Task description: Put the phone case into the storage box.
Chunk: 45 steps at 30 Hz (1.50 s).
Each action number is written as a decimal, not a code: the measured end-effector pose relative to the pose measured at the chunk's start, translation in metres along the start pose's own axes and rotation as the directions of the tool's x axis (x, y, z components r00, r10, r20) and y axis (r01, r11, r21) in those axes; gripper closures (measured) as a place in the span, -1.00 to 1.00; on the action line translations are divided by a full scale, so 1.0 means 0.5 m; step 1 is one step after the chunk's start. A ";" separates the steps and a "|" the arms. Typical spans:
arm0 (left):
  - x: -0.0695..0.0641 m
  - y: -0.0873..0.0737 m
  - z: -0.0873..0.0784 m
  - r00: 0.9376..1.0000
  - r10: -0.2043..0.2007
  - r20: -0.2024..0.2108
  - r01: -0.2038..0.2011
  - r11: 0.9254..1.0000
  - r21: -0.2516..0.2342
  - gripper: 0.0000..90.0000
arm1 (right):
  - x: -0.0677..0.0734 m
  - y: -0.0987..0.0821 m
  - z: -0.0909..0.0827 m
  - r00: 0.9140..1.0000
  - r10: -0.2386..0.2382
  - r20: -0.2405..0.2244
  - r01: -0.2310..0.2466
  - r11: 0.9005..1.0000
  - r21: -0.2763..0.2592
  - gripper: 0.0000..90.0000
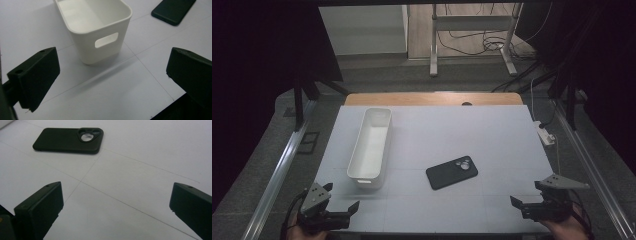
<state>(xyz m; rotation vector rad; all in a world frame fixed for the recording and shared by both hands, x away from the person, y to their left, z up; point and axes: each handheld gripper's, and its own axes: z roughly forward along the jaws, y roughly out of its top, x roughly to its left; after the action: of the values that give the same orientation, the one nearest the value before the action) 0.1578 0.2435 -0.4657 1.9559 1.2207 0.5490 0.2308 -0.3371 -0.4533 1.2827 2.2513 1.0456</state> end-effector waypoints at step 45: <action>0.010 -0.001 0.002 0.999 -0.019 0.033 0.018 1.000 0.015 -0.99 | 0.024 0.026 0.033 0.991 -0.085 -0.102 0.092 0.994 0.065 -1.00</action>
<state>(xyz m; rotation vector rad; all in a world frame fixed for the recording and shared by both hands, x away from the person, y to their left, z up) 0.1602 0.2478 -0.4668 1.9567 1.2243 0.4980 0.2421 -0.3155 -0.4539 1.1702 2.4146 1.0281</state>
